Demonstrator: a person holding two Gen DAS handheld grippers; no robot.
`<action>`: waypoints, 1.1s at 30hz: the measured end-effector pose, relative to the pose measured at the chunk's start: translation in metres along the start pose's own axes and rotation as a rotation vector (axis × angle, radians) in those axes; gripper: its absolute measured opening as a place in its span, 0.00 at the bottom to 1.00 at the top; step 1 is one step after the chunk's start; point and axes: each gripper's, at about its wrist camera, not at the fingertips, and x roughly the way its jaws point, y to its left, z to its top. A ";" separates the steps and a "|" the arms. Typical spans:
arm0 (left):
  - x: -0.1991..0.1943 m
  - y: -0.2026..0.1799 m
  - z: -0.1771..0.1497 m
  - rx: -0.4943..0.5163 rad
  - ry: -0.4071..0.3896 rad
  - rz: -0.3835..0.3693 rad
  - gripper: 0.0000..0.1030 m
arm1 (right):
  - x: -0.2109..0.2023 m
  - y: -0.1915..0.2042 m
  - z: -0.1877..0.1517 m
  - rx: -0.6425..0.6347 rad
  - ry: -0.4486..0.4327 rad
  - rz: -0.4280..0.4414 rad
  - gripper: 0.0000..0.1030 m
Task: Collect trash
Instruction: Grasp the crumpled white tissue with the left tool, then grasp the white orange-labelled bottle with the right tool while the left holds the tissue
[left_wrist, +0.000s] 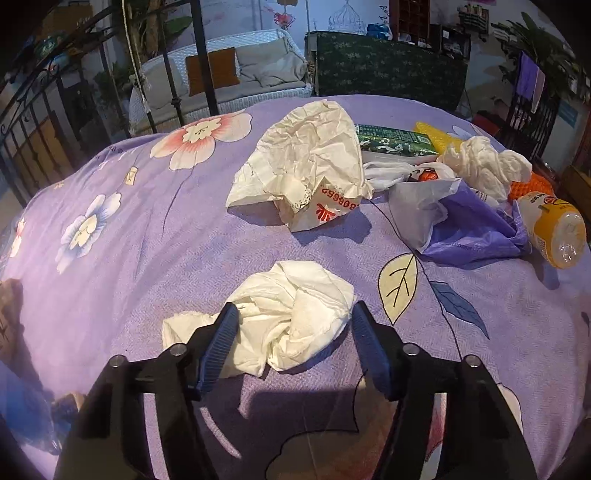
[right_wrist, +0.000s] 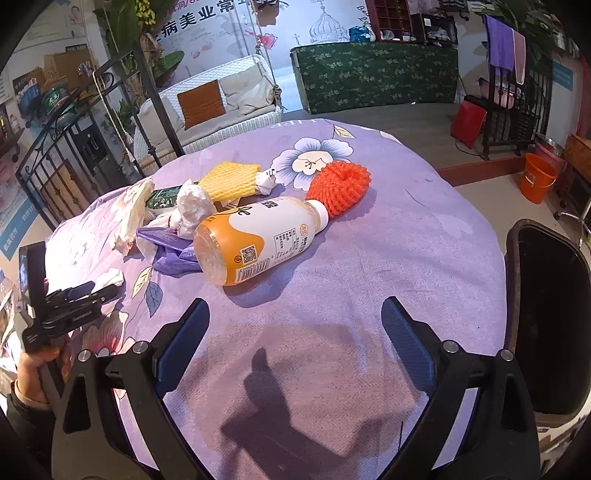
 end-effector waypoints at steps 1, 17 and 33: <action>0.001 0.001 -0.001 -0.009 0.002 0.010 0.47 | 0.000 0.001 0.000 -0.003 0.001 0.002 0.90; -0.050 -0.011 0.002 -0.032 -0.156 -0.077 0.10 | 0.040 -0.022 0.028 0.293 0.133 0.224 0.90; -0.056 -0.062 -0.010 0.045 -0.181 -0.218 0.10 | 0.145 -0.029 0.064 0.600 0.427 0.394 0.84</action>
